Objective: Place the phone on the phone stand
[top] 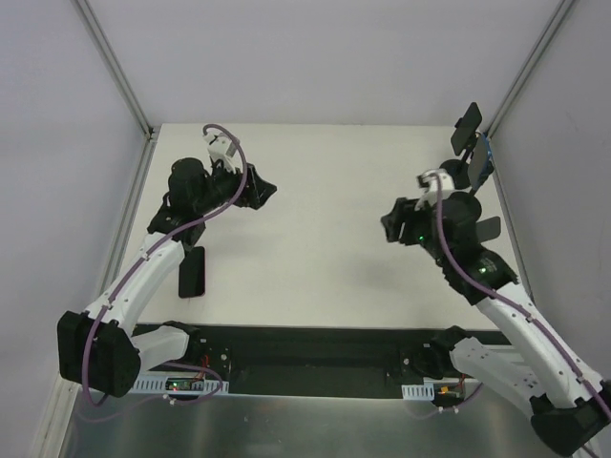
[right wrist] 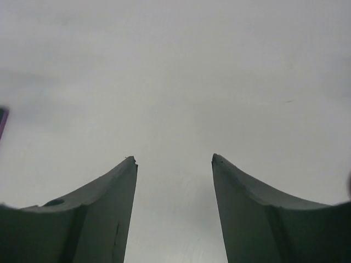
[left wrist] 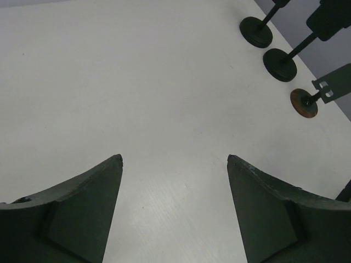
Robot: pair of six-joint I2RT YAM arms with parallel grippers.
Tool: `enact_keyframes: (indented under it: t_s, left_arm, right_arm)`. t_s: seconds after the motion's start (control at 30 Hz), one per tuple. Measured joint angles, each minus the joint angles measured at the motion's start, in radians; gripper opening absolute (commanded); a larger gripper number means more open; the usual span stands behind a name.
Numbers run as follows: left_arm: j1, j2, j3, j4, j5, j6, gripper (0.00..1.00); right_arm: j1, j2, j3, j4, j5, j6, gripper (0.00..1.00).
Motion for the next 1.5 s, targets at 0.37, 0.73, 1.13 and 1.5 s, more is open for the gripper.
enact_keyframes:
  t_s: [0.37, 0.73, 1.13, 1.5]
  left_arm:
    - [0.249, 0.013, -0.053, -0.064, 0.093, -0.190, 0.89]
    - [0.572, -0.373, -0.309, -0.387, -0.179, -0.261, 0.99]
    - [0.713, -0.083, -0.347, -0.454, -0.329, -0.344, 0.99]
    - [0.714, -0.013, -0.409, -0.422, -0.297, -0.486, 0.99]
  right_arm:
    - [0.517, 0.113, -0.354, 0.330, -0.176, 0.130, 0.66]
    - [0.586, -0.158, -0.429, 0.487, -0.282, 0.079, 0.86]
    - [0.586, -0.490, -0.517, 0.386, -0.147, 0.041, 0.96]
    - [0.586, -0.517, -0.522, 0.338, -0.037, 0.037, 0.96]
